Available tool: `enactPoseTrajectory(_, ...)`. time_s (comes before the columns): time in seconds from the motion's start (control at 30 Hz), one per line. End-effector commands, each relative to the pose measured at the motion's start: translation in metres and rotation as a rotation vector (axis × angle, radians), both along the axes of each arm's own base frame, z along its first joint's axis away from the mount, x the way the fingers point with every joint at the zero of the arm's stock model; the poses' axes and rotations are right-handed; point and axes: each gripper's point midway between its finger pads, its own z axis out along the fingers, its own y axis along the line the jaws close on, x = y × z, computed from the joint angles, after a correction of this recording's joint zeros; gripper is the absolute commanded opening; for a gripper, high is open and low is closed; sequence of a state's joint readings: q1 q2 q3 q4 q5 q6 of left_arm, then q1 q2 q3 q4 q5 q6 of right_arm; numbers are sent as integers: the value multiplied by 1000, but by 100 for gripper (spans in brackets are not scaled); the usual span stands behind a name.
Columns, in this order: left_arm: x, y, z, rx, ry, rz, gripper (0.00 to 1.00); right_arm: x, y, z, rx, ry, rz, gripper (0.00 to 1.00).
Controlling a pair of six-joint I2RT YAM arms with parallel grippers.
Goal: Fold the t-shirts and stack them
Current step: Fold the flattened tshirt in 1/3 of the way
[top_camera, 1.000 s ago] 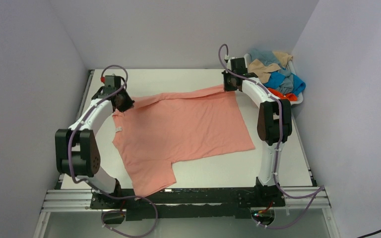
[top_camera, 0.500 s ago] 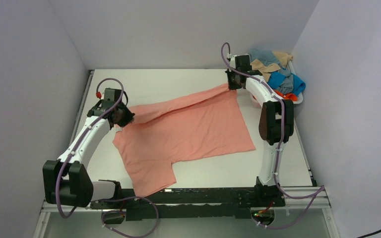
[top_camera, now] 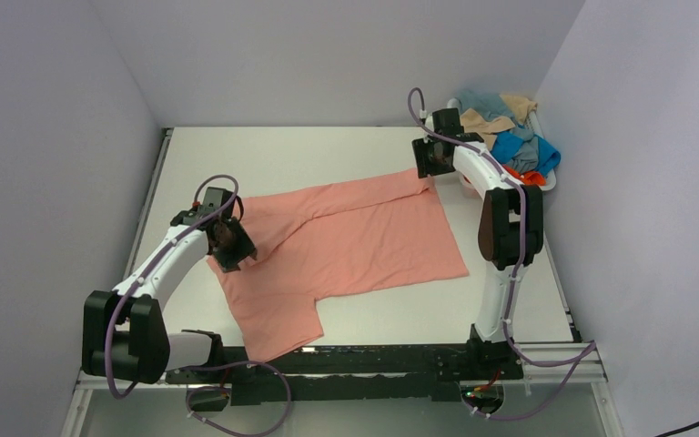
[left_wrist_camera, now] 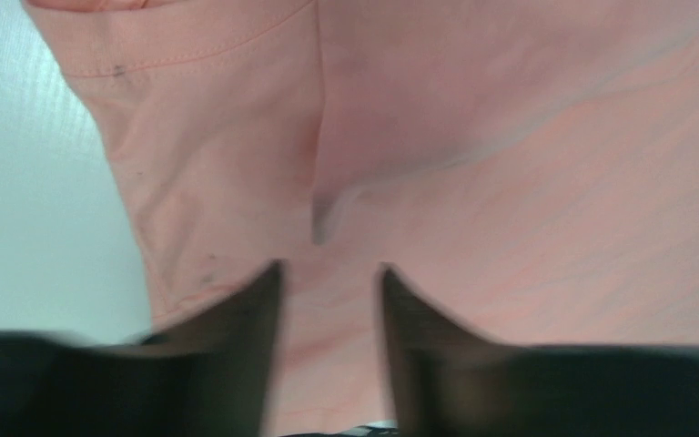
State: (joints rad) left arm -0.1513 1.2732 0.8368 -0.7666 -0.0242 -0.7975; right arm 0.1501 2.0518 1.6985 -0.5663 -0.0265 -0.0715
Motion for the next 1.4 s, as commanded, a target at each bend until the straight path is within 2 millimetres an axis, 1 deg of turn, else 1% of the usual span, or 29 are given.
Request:
enactPoseTrajectory(0.0, -5, 0, 18, 11, -12, -69, 92, -26, -16, 32, -27, -16, -60, 63)
enactPoseTrajectory(0.03, 1, 0, 26, 10, -35, -76, 99, -25, -16, 40, -20, -37, -64, 68)
enactPoseTrajectory(0.07, 6, 0, 33, 13, -59, -79, 99, -24, -12, 46, -2, -49, -59, 75)
enactPoseTrajectory(0.13, 24, 2, 49, 29, -128, -79, 99, -19, 0, 58, 65, -70, -38, 98)
enactPoseTrajectory(0.17, 37, 2, 55, 29, -169, -80, 99, -15, 9, 62, 106, -85, -16, 100)
enactPoseTrajectory(0.2, 49, 1, 56, 17, -190, -87, 99, -13, 21, 64, 174, -89, -9, 100)
enactPoseTrajectory(0.23, 69, -2, 60, -17, -237, -86, 99, -10, 35, 64, 250, -90, 16, 100)
enactPoseTrajectory(0.3, 102, -6, 61, -102, -277, -91, 99, -4, 57, 61, 347, -79, 52, 100)
enactPoseTrajectory(0.37, 133, -8, 55, -147, -291, -84, 99, 3, 72, 50, 386, -55, 75, 100)
enactPoseTrajectory(0.43, 159, -4, 42, -147, -273, -75, 99, 13, 81, 38, 396, -48, 80, 100)
enactPoseTrajectory(0.47, 168, 1, 34, -132, -243, -69, 99, 18, 81, 26, 388, -24, 65, 100)
enactPoseTrajectory(0.5, 175, 7, 25, -109, -211, -58, 100, 21, 80, 19, 379, -7, 51, 100)
enactPoseTrajectory(0.57, 184, 14, 6, -94, -162, -47, 99, 26, 76, 5, 357, 14, 20, 100)
enactPoseTrajectory(0.6, 188, 18, -8, -98, -137, -33, 99, 29, 72, -3, 339, 19, 1, 100)
enactPoseTrajectory(0.63, 191, 25, -17, -111, -130, -18, 99, 31, 67, -12, 315, 25, -21, 100)
enactPoseTrajectory(0.77, 201, 36, -47, -165, -86, 16, 99, 36, 58, -41, 275, 76, -60, 100)
enactPoseTrajectory(0.8, 204, 39, -52, -173, -70, 24, 100, 36, 54, -48, 259, 88, -77, 100)
enactPoseTrajectory(0.83, 208, 40, -54, -186, -62, 20, 99, 37, 48, -55, 236, 96, -96, 100)
enactPoseTrajectory(0.9, 220, 42, -53, -195, -72, 12, 99, 40, 35, -64, 185, 90, -139, 100)
enactPoseTrajectory(1.0, 238, 49, -50, -162, -84, 9, 99, 48, 13, -69, 155, 78, -197, 100)
enactPoseTrajectory(1.07, 255, 53, -47, -155, -100, 9, 99, 55, 6, -69, 166, 66, -205, 100)
enactPoseTrajectory(1.1, 261, 54, -48, -168, -100, 9, 99, 59, 5, -68, 176, 58, -201, 100)
enactPoseTrajectory(1.13, 265, 53, -56, -187, -86, 9, 99, 62, 5, -68, 194, 56, -189, 100)
enactPoseTrajectory(1.2, 278, 52, -60, -219, -99, 7, 100, 68, 10, -69, 220, 53, -165, 100)
enactPoseTrajectory(1.27, 293, 56, -61, -225, -112, 10, 99, 75, 15, -71, 239, 49, -140, 100)
enactPoseTrajectory(1.37, 321, 63, -58, -227, -159, 10, 99, 90, 18, -73, 242, 23, -117, 100)
